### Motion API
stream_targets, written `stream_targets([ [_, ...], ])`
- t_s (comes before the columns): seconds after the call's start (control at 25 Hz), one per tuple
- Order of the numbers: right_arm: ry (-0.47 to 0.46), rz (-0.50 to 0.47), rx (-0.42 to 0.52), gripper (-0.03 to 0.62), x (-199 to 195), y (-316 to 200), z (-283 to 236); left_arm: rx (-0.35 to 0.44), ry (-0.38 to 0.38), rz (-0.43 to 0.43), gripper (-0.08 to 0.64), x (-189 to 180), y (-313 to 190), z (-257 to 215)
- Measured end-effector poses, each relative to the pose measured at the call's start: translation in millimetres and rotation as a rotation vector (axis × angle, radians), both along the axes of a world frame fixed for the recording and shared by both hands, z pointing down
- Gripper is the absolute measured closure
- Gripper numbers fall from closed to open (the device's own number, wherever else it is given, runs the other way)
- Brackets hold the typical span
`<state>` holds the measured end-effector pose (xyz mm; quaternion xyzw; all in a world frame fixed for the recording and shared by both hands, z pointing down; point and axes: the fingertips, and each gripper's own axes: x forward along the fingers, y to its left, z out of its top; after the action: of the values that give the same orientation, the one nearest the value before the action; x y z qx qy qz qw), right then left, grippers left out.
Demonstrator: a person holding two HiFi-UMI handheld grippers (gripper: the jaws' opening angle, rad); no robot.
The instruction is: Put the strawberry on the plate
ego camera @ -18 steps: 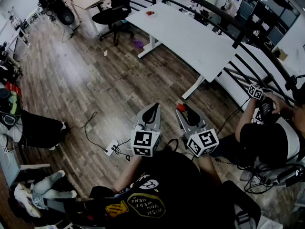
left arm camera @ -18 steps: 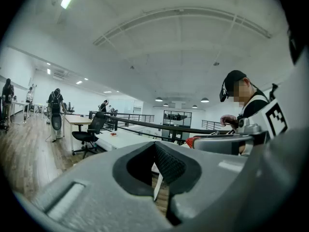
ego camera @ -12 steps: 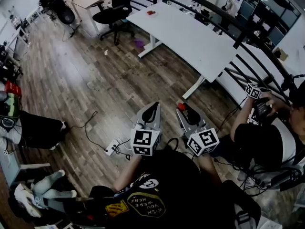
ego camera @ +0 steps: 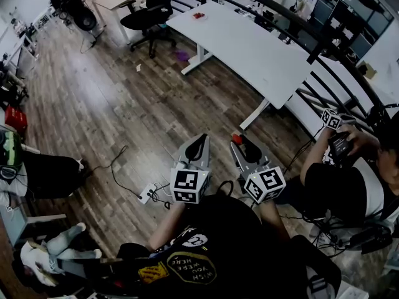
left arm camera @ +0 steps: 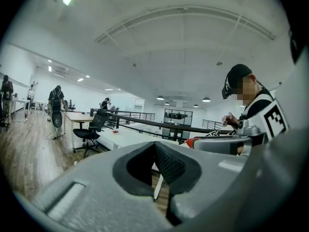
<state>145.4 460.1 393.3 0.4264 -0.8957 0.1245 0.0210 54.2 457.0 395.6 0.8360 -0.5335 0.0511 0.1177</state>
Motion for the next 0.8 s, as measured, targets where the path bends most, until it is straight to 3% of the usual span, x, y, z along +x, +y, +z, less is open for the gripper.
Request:
stream_targets([
  [0.48,0.001,0.029,-0.009,0.451,-13.7,0.2,4.8,-0.011,-0.007,0.028,0.555,-18.0,-3.2,13.4],
  [0.8,-0.008,0.020,-0.018,0.451,-13.0,-32.2,11.5,-0.017,-0.009,0.013,0.555,-17.8,-36.0,19.9],
])
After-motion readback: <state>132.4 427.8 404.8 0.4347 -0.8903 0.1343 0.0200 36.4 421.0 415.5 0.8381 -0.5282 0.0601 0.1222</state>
